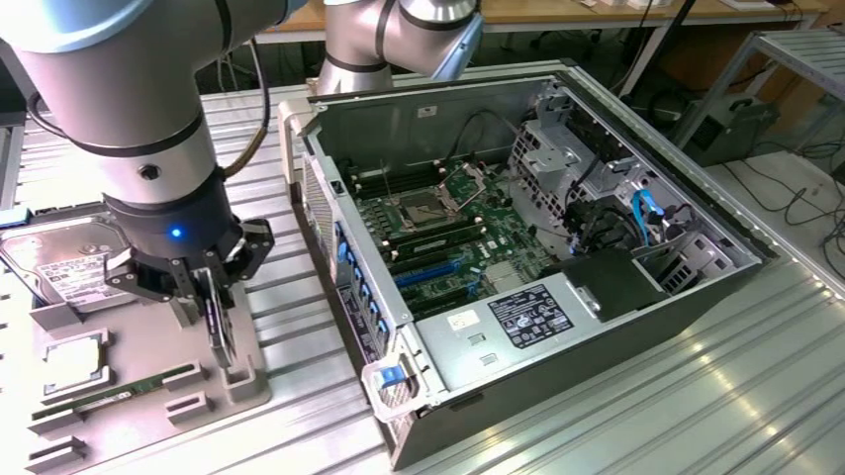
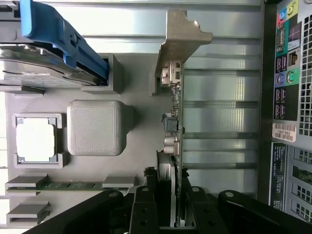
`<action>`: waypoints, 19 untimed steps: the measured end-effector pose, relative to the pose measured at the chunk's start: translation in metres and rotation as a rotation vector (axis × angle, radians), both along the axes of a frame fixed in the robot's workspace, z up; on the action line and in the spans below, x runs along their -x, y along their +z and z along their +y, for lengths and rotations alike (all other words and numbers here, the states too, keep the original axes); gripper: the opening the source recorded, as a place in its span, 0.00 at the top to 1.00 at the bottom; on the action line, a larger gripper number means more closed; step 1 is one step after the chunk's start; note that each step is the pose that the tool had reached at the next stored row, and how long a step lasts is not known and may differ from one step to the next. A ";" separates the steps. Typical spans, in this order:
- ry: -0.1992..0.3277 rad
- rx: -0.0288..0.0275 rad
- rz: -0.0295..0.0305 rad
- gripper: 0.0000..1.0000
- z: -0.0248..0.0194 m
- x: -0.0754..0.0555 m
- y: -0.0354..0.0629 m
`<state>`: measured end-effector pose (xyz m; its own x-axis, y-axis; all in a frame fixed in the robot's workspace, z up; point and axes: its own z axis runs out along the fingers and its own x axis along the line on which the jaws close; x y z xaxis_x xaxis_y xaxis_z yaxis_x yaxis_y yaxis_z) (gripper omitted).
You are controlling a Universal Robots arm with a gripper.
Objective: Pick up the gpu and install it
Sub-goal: 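Pick up the gpu and move the gpu toward the slot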
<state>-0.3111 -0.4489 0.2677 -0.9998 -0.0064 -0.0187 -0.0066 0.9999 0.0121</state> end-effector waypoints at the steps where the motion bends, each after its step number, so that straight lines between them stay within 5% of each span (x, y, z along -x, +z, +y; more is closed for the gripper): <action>1: 0.000 0.0000 0.0000 0.72 0.0000 0.000 0.0021; 19: 0.000 -0.0001 -0.0001 0.72 0.0000 0.000 0.0408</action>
